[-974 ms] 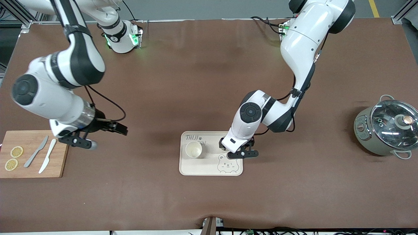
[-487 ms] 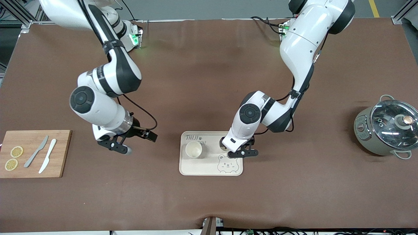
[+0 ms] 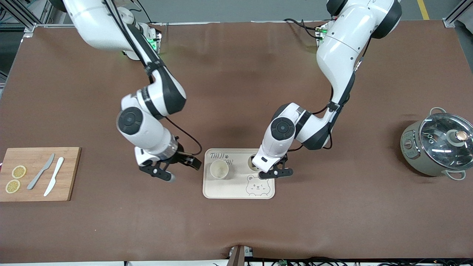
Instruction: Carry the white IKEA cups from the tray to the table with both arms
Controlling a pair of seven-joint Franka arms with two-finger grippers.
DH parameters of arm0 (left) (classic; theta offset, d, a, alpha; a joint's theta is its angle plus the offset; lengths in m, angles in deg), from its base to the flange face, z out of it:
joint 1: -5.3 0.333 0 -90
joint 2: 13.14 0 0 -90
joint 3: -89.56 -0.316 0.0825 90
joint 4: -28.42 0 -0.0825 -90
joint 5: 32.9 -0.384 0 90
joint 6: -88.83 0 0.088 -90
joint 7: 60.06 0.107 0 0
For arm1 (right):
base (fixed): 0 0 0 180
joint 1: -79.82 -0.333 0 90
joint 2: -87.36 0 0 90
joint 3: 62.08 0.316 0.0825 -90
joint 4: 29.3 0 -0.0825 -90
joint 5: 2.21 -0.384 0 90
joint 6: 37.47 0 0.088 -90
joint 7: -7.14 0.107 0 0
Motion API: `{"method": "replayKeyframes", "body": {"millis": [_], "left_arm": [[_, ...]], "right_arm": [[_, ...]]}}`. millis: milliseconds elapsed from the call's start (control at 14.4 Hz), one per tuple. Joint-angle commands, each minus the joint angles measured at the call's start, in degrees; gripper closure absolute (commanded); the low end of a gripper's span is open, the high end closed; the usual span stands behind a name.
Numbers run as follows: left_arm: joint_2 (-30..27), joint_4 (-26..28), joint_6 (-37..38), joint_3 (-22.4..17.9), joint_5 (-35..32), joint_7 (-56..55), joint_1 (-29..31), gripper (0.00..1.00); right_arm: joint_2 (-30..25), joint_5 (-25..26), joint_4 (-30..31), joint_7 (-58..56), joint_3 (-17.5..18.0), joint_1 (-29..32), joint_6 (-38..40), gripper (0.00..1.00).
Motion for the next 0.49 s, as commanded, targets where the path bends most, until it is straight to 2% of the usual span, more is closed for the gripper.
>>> {"method": "replayKeyframes", "body": {"millis": [0,417], "left_arm": [[-0.57,0.89,-0.78,-0.17,-1.49,-1.46,-0.33,1.00],[-1.44,0.80,-0.34,-0.17,-1.49,-1.98,-0.24,1.00]], "right_arm": [[4.72,0.34,-4.79,2.04,-0.57,-1.50,-1.55,0.00],[8.24,1.39,-5.32,2.22,-0.75,-3.26,-4.37,0.00]]}}
